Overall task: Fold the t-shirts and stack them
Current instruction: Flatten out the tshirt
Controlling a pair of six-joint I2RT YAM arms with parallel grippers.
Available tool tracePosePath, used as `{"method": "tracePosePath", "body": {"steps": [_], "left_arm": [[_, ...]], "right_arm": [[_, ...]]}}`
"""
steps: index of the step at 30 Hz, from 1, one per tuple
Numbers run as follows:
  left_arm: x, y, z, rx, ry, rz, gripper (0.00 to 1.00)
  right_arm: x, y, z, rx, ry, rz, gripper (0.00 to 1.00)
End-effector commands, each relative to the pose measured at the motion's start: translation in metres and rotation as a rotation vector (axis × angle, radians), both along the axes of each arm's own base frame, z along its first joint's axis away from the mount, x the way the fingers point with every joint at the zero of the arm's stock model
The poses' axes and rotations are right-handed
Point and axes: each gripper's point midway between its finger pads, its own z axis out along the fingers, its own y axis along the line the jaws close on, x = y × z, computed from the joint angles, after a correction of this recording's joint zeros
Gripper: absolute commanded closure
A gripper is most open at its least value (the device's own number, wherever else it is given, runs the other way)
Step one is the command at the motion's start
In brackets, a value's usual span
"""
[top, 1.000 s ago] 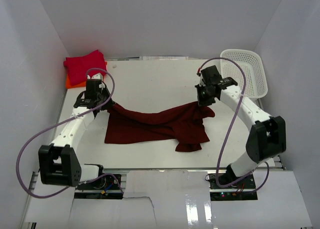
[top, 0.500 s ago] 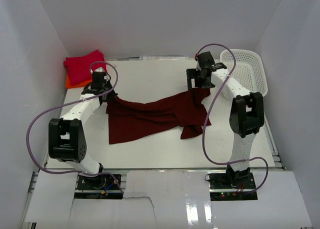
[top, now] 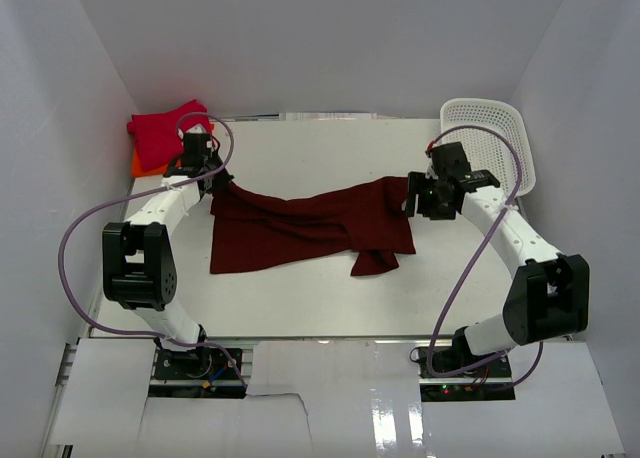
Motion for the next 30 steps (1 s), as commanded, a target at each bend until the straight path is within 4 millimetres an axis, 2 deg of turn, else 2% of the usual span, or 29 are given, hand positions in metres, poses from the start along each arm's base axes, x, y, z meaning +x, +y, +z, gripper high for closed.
{"method": "tracePosePath", "body": {"steps": [1, 3, 8, 13, 21, 25, 28, 30], "left_arm": [[0.017, 0.003, 0.027, -0.015, -0.080, 0.013, 0.97], [0.018, 0.001, 0.025, -0.019, -0.077, 0.011, 0.96], [0.020, 0.001, 0.027, -0.024, -0.080, 0.011, 0.93], [0.021, 0.000, 0.031, -0.031, -0.090, 0.003, 0.93], [0.022, -0.001, 0.033, -0.036, -0.094, -0.004, 0.93], [0.021, 0.000, 0.031, -0.029, -0.089, -0.008, 0.84], [0.020, 0.002, 0.033, -0.025, -0.093, 0.001, 0.71], [0.021, 0.004, 0.036, -0.029, -0.102, 0.008, 0.66]], "right_arm": [[-0.030, 0.013, -0.023, 0.092, 0.102, 0.012, 0.28], [-0.041, 0.010, -0.033, 0.093, 0.127, -0.002, 0.33], [-0.060, 0.013, -0.051, 0.164, 0.171, -0.002, 0.36], [-0.063, 0.014, -0.066, 0.212, 0.200, -0.021, 0.40], [-0.064, 0.015, -0.103, 0.248, 0.267, -0.051, 0.41], [-0.056, 0.015, -0.108, 0.255, 0.260, -0.062, 0.42], [-0.050, 0.013, -0.110, 0.246, 0.258, -0.071, 0.43], [-0.049, 0.012, -0.113, 0.244, 0.263, -0.075, 0.43]]}}
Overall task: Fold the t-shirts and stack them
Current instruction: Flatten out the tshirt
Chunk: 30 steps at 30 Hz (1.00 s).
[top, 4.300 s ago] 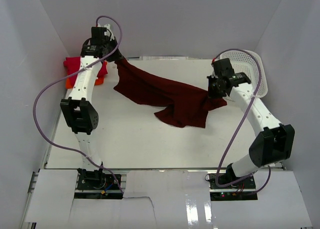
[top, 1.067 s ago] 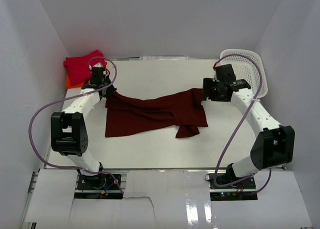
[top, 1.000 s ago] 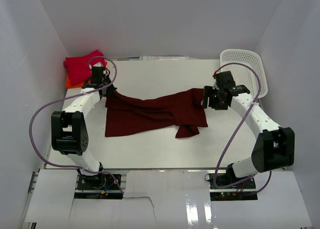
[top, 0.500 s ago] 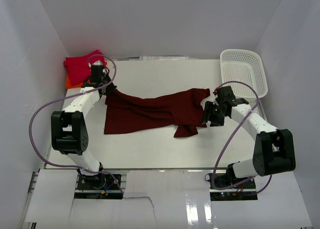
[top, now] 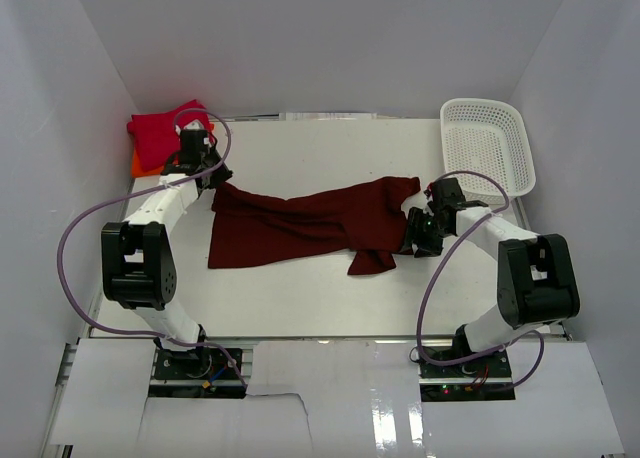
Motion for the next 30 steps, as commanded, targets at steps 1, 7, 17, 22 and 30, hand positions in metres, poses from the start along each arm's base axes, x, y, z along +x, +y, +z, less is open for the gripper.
{"method": "tracePosePath", "body": {"steps": [1, 7, 17, 22, 30], "left_arm": [[0.011, 0.006, 0.025, -0.002, -0.071, 0.015, 0.66], [0.013, 0.012, 0.038, -0.002, -0.097, 0.027, 0.62], [0.005, 0.023, 0.058, 0.017, -0.136, 0.037, 0.62], [0.001, 0.026, 0.061, 0.019, -0.142, 0.038, 0.61], [-0.003, 0.024, 0.061, 0.019, -0.140, 0.025, 0.61]], "right_arm": [[0.015, 0.002, 0.004, 0.021, -0.038, -0.014, 0.44], [0.019, -0.001, -0.003, 0.017, -0.042, -0.027, 0.45], [0.021, -0.005, -0.020, 0.004, -0.009, -0.047, 0.58], [0.018, -0.005, -0.026, 0.004, 0.005, -0.046, 0.69], [0.010, -0.005, -0.028, 0.003, 0.023, -0.031, 0.49]]}}
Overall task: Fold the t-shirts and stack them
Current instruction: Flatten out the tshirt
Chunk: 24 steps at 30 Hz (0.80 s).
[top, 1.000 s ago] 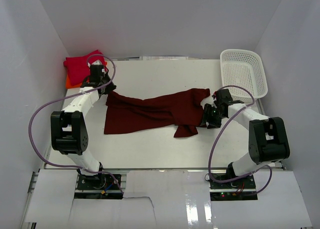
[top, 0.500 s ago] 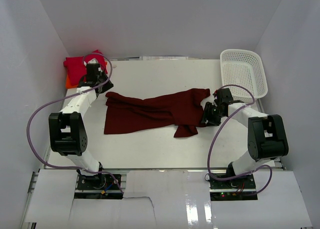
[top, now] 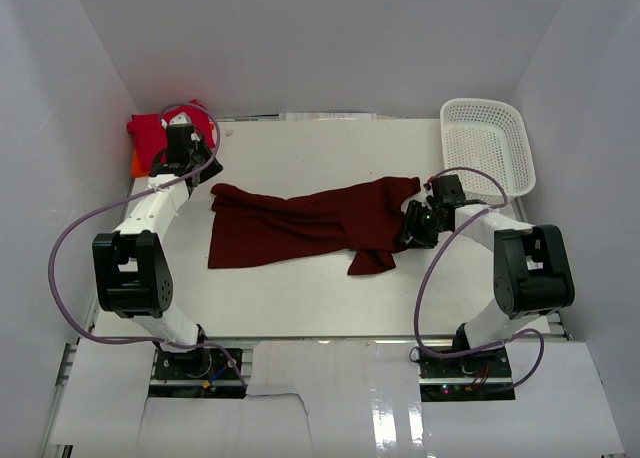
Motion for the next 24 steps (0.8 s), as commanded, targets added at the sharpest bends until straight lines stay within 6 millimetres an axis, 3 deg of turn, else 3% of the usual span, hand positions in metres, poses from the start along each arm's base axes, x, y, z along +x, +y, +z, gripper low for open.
{"method": "tracePosePath", "body": {"steps": [1, 12, 17, 24], "left_arm": [[-0.005, 0.001, 0.030, 0.003, -0.068, -0.009, 0.61], [-0.008, 0.001, 0.027, 0.004, -0.060, -0.016, 0.62], [-0.008, 0.002, 0.028, 0.011, -0.063, -0.016, 0.62], [-0.009, 0.001, 0.026, 0.008, -0.060, -0.018, 0.62]], "right_arm": [[-0.018, -0.014, -0.021, -0.080, 0.065, 0.005, 0.48], [-0.029, -0.038, -0.029, -0.278, 0.127, 0.038, 0.59], [-0.038, -0.050, -0.037, -0.394, 0.176, 0.078, 0.58], [-0.051, -0.052, -0.046, -0.477, 0.230, 0.135, 0.60]]}}
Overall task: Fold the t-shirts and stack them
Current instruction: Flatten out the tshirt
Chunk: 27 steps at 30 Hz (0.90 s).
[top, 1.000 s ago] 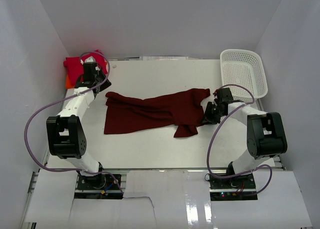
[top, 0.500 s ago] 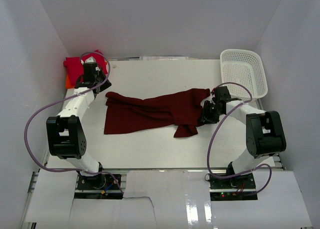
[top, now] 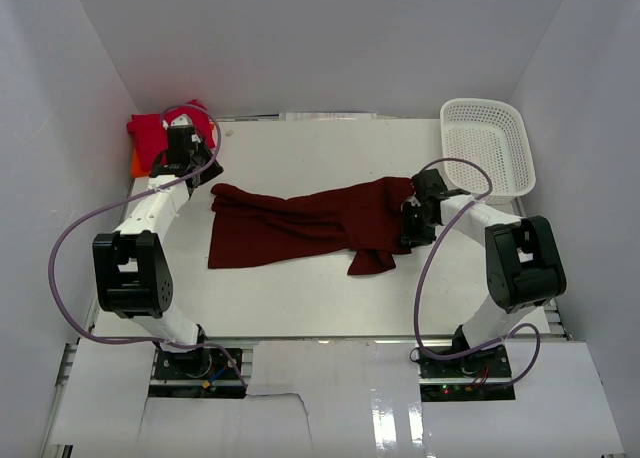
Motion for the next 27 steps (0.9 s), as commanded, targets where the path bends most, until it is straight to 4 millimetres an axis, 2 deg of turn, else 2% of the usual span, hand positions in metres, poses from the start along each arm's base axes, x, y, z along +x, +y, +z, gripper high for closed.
{"method": "tracePosePath", "body": {"steps": [1, 3, 4, 6, 8, 11, 15, 18, 21, 27], "left_arm": [[-0.006, 0.001, 0.031, 0.000, -0.073, -0.009, 0.62], [-0.006, 0.001, 0.031, -0.002, -0.073, -0.008, 0.62], [-0.006, 0.001, 0.030, -0.001, -0.072, -0.010, 0.62], [-0.007, 0.001, 0.031, 0.000, -0.075, -0.009, 0.62], [-0.007, 0.002, 0.031, 0.006, -0.073, -0.008, 0.62], [-0.007, 0.002, 0.031, 0.007, -0.073, -0.009, 0.62], [-0.009, 0.001, 0.029, 0.005, -0.067, -0.017, 0.62], [-0.011, -0.001, 0.027, 0.005, -0.058, -0.033, 0.62], [-0.017, -0.001, 0.019, 0.017, -0.031, -0.042, 0.62], [-0.031, -0.001, -0.012, 0.027, 0.050, -0.060, 0.57]], "right_arm": [[-0.053, -0.041, -0.042, -0.228, 0.224, 0.032, 0.60], [-0.060, -0.039, -0.047, -0.225, 0.251, 0.049, 0.61], [-0.062, -0.038, -0.048, -0.220, 0.255, 0.052, 0.67], [-0.067, -0.036, -0.053, -0.215, 0.272, 0.058, 0.69], [-0.070, -0.035, -0.057, -0.210, 0.286, 0.064, 0.75], [-0.073, -0.034, -0.060, -0.207, 0.295, 0.067, 0.92], [-0.069, -0.033, -0.056, -0.201, 0.274, 0.066, 0.92], [-0.061, -0.031, -0.045, -0.192, 0.231, 0.060, 0.92], [-0.052, -0.025, -0.031, -0.168, 0.202, 0.063, 0.92], [-0.028, -0.016, -0.002, -0.134, 0.130, 0.071, 0.92]]}}
